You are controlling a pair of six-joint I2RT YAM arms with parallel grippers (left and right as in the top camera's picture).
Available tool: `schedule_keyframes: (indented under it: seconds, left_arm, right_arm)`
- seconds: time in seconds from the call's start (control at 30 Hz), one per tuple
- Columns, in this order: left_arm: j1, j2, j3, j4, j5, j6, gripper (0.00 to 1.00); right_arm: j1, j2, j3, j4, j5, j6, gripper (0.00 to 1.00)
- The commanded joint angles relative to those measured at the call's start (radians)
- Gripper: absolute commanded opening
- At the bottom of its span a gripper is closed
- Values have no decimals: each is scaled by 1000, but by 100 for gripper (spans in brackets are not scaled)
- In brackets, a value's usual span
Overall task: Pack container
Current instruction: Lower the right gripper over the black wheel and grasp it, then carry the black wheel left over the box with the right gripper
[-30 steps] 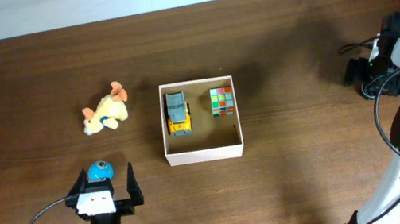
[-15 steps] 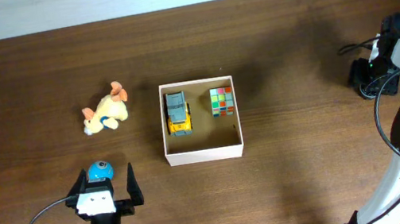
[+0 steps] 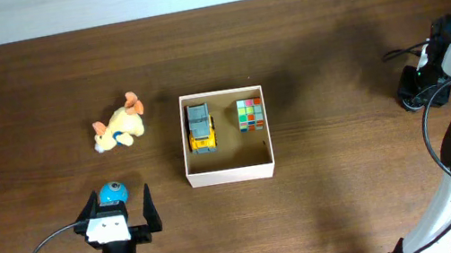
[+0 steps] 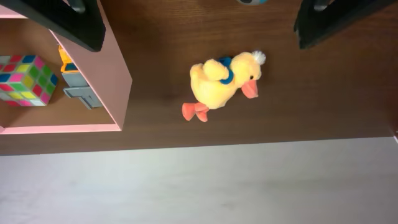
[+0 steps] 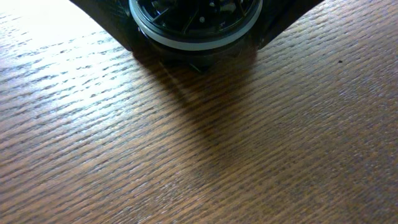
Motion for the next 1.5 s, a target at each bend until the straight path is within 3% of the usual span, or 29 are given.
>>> schedule_keyframes:
  seconds: [0.0, 0.2, 0.7, 0.83, 1.47]
  left_arm:
    - [5, -8, -7, 3, 4, 16, 99]
    - [5, -8, -7, 3, 4, 16, 99]
    - [5, -8, -7, 3, 4, 16, 99]
    - [5, -8, -7, 3, 4, 16, 99]
    - [5, -8, -7, 3, 4, 16, 99]
  right_arm:
    - [-2, 7, -27, -4, -92, 14, 52]
    - [-2, 7, -27, -6, -121, 13, 47]
    - [-2, 7, 55, -77, -260, 12, 47]
    - [11, 7, 103, -115, -361, -44, 48]
    - [344, 6, 453, -326, -363, -73, 47]
